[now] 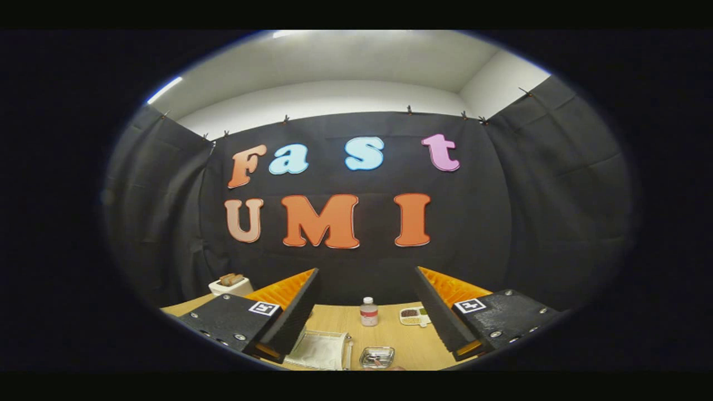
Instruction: Take the plate from the dish rack, then take the spoon from the basket and place it into the plate.
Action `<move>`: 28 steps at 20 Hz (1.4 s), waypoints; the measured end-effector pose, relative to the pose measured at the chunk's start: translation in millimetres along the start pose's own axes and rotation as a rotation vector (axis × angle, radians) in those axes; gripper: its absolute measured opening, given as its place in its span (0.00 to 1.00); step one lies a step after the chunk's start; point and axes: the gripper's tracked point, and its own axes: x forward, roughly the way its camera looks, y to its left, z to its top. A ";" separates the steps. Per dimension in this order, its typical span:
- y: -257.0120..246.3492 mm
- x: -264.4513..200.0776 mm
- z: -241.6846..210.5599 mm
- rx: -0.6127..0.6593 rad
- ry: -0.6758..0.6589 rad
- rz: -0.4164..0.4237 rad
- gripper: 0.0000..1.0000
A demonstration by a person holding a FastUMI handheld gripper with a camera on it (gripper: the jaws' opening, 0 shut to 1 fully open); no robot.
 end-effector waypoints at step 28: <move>141.4 48.3 -253.3 0.155 1.241 0.190 0.84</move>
